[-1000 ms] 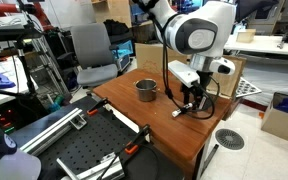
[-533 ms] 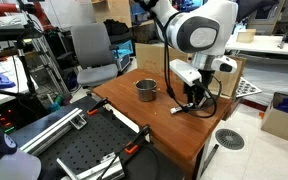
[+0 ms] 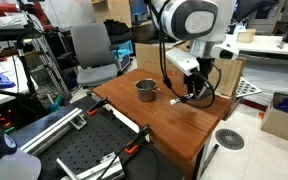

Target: Put the black marker inside the pot

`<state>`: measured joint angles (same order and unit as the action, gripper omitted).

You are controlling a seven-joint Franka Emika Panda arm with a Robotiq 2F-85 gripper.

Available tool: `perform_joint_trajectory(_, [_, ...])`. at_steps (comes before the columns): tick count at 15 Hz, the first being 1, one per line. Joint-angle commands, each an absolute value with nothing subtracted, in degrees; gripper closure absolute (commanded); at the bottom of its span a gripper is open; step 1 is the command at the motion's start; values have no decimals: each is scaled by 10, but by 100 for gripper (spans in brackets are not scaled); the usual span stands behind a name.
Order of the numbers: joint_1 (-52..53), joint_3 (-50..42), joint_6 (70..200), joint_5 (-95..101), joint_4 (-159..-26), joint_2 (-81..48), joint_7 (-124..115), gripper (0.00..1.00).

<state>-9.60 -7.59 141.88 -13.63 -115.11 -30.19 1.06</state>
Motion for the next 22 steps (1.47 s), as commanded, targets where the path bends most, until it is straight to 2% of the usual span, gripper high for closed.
perform_joint_trajectory(1, [-112,-51,1460,-159,-1251,-190,41,94])
perform_joint_trajectory(5, [-100,-32,1511,-204,-1346,-64,67,94])
perform_joint_trajectory(10, [-53,-8,1562,-303,-1422,23,101,94])
perform_joint_trajectory(14, [-13,0,1596,-314,-1451,20,97,94])
perform_joint_trajectory(22, [-11,14,1686,-293,-1469,-25,69,94])
